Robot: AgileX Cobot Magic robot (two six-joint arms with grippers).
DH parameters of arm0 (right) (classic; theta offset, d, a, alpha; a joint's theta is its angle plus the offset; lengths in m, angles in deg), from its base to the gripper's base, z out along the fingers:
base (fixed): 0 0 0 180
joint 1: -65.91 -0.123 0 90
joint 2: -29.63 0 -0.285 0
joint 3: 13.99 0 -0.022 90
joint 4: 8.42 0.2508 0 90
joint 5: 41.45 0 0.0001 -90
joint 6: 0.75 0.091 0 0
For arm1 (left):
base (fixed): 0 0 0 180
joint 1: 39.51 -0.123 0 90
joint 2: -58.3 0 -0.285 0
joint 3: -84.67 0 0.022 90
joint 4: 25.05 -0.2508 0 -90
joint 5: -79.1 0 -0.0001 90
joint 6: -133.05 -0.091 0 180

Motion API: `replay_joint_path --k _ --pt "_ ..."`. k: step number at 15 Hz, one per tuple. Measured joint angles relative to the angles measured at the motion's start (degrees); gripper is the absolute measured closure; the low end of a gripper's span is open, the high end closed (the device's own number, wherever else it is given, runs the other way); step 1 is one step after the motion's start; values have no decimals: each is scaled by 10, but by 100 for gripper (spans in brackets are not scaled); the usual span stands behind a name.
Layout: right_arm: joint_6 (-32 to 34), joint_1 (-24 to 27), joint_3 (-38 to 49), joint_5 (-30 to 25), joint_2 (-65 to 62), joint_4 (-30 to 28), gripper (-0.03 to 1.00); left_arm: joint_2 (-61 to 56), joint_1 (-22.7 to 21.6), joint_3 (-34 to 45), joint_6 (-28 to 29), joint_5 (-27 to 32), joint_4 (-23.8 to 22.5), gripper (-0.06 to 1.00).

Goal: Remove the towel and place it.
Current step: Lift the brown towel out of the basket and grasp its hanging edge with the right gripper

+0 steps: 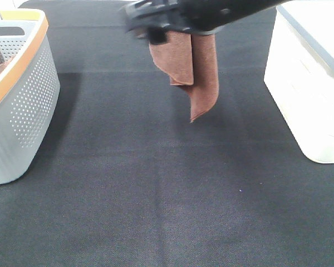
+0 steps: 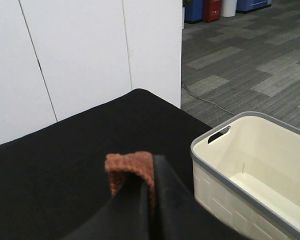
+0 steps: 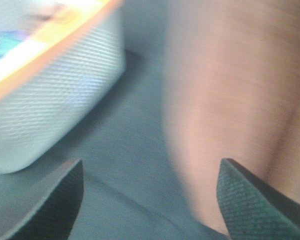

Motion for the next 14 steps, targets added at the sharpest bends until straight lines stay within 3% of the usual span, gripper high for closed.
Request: replay_joint_path --k 2,7,11,14 --pt "-1 -34 0 0 34 -72 26 0 0 -7 26 62 -3 94" --pt "53 -41 0 18 79 -213 27 2 0 -7 107 235 -84 94" --pt "61 -69 0 63 105 -241 27 8 0 -10 110 264 -90 94" --pt "69 -87 -18 63 144 -242 27 33 0 -13 110 339 -92 94"
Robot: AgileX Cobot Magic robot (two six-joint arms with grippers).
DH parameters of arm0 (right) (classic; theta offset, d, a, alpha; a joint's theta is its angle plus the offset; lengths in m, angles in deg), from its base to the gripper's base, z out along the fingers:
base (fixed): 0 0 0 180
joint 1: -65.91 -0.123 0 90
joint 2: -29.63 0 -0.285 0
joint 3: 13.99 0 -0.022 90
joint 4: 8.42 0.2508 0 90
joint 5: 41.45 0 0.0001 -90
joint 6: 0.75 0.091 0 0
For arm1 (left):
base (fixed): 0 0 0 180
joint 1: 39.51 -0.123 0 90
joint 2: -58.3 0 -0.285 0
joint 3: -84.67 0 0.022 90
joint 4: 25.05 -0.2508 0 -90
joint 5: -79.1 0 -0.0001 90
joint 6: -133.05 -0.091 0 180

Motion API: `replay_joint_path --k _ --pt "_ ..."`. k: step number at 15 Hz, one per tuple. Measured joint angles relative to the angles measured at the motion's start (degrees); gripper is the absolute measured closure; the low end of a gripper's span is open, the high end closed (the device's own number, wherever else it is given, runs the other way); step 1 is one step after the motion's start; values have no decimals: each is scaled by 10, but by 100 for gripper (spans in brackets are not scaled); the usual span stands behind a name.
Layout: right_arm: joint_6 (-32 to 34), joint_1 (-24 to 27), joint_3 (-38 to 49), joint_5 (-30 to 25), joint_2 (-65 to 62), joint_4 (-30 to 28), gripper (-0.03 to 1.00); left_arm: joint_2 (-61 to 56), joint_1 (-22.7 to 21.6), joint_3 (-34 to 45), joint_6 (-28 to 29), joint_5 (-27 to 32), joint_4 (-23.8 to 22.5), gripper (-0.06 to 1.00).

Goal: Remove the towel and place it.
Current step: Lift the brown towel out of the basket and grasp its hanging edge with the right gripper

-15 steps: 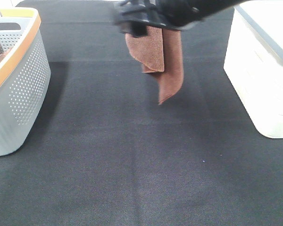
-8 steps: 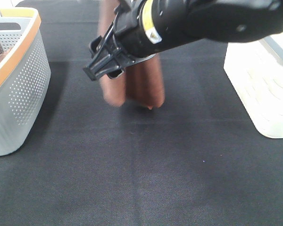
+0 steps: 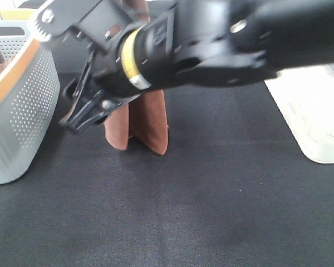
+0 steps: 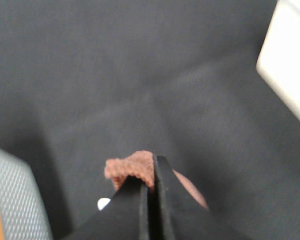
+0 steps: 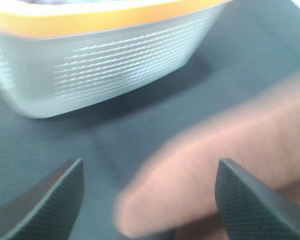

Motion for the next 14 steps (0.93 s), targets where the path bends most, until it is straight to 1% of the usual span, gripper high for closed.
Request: replay_joint_path --k 2,5,7,10,12,13,14 --pt "8 0 -5 8 13 0 27 5 0 0 0 15 -1 94" --pt "8 0 -6 49 16 0 27 5 0 -25 2 20 6 94" --pt "9 0 -7 51 28 0 27 5 0 -58 2 31 12 94" --pt "9 0 -20 52 44 0 27 5 0 -65 2 33 17 94" --pt "9 0 -38 34 61 0 27 5 0 -65 2 34 17 94" --pt "9 0 -46 12 70 0 27 5 0 -65 2 37 17 94" --pt "19 0 -60 -30 84 0 27 5 0 -65 -1 46 18 94"
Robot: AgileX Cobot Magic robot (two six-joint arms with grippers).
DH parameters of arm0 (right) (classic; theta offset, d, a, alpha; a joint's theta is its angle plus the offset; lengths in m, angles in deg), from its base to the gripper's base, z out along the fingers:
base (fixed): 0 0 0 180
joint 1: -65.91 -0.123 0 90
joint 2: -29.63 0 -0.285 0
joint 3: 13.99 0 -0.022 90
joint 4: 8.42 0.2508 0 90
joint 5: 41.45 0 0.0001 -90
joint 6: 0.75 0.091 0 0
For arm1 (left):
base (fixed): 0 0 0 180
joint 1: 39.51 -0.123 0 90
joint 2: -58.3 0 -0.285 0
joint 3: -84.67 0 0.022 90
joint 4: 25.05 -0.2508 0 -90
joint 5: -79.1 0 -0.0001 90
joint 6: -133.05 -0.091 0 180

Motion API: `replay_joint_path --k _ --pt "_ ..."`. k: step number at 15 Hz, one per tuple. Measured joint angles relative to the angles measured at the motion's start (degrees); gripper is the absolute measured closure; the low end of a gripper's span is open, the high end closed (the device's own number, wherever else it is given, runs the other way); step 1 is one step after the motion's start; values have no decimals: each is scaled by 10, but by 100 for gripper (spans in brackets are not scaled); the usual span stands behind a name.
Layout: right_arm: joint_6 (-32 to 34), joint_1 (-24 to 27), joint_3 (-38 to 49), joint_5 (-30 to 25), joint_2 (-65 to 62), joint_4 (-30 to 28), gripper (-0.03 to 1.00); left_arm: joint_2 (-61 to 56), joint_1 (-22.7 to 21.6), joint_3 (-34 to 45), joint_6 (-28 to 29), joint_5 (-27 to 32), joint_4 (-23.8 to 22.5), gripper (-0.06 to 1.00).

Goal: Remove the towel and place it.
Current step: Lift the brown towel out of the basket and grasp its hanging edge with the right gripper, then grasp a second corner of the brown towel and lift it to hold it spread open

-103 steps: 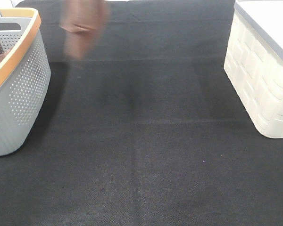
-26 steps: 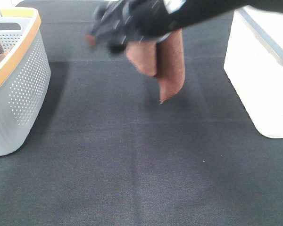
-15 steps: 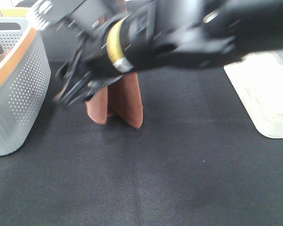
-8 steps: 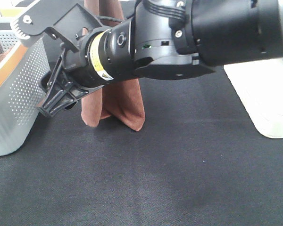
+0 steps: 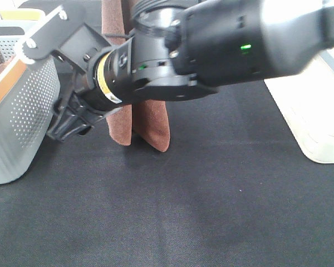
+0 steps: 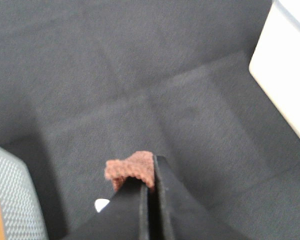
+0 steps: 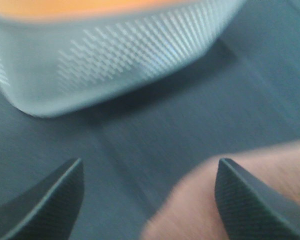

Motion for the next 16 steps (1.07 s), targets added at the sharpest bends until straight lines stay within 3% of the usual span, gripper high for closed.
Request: replay_joint_path --k 1,4,6,10,12,16 --pt "0 0 0 0 0 0 27 0 0 0 0 0 0 94" --pt "50 0 -17 -72 6 -23 27 0 0 0 -6 2 0 94" --pt "139 0 -18 -125 6 -68 25 0 0 0 -8 2 0 94" --pt "244 1 -18 -162 6 -145 18 -3 0 0 -9 3 0 94" --pt "304 1 -18 -206 6 -170 16 -3 0 0 -12 12 0 94" --pt "335 1 -18 -222 6 -188 15 -3 0 0 -14 14 1 94"
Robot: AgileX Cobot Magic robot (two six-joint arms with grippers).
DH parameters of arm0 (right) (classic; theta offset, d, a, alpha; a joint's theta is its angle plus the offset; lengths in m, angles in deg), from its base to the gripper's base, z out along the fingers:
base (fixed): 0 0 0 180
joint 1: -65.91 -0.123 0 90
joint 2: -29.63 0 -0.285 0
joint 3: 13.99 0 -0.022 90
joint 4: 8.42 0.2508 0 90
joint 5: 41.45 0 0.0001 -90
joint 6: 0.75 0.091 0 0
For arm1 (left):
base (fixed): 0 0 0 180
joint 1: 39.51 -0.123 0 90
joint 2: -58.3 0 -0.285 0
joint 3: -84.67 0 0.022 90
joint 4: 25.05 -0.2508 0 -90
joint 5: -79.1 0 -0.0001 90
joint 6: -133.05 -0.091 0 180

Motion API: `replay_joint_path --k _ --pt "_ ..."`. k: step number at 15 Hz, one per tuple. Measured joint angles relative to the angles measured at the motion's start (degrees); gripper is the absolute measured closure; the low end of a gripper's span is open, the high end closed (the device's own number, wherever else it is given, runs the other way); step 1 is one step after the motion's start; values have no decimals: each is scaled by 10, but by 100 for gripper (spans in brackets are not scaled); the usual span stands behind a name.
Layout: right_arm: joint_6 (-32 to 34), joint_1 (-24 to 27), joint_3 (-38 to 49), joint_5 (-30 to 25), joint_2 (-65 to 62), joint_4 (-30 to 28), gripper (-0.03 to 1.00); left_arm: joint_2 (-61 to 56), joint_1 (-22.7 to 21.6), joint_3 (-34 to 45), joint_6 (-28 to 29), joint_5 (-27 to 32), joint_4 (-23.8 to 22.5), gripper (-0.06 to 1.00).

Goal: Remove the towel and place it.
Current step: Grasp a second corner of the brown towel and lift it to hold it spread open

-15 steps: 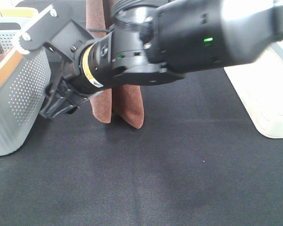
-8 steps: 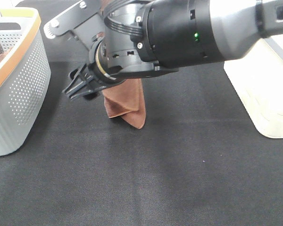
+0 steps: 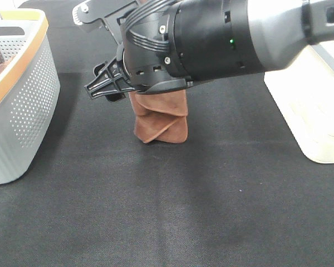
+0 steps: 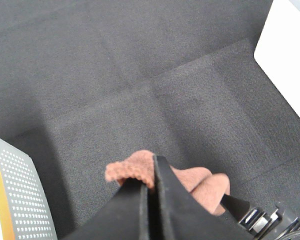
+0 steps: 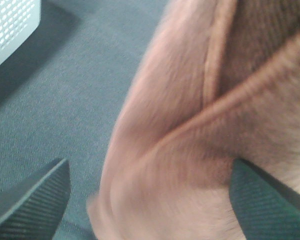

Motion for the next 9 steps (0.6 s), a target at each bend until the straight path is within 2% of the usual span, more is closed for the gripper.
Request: replay_joint_path --k 2,4,9 --pt "15 0 0 -18 0 -1 15 0 0 0 -11 2 4 94" --pt "33 0 0 -66 0 -3 15 -1 0 0 -14 2 8 94" --pt "44 0 -1 -94 0 -3 15 -29 0 0 -25 3 14 94"
